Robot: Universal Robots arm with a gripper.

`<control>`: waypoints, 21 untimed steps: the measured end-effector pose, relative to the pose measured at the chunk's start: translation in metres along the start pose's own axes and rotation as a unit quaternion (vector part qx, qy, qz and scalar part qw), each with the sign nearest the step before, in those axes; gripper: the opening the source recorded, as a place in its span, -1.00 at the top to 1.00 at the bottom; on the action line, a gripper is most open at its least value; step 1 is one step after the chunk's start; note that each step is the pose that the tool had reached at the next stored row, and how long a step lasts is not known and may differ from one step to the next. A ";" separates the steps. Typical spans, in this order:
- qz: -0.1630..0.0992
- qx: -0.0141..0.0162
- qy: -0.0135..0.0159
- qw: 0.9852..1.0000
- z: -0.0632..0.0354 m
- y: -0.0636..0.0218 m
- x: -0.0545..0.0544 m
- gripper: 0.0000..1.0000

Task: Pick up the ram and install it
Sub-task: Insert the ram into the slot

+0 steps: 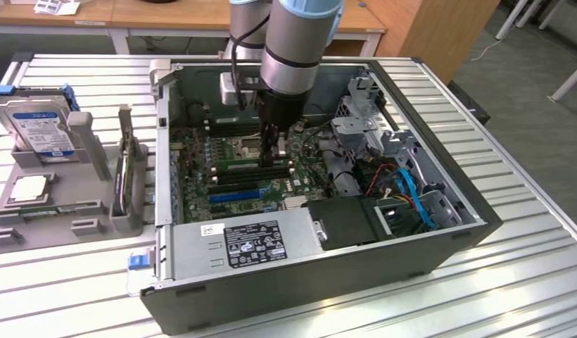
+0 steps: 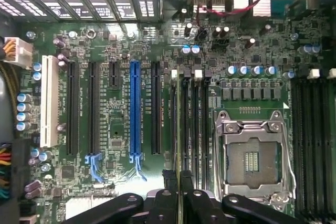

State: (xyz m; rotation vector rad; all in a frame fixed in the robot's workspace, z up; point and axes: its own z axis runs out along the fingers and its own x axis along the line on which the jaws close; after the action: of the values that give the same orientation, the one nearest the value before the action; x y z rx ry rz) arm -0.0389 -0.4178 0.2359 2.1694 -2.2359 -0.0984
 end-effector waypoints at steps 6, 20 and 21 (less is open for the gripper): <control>0.000 0.000 0.000 1.000 0.0093 -0.0011 0.000 0.72; 0.000 0.000 -0.001 1.000 0.0094 -0.0059 0.000 0.72; 0.000 0.000 -0.001 1.000 0.0093 -0.0064 0.000 0.72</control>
State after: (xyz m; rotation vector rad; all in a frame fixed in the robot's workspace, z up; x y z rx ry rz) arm -0.0330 -0.4178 0.2261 2.1707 -2.2369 -0.1012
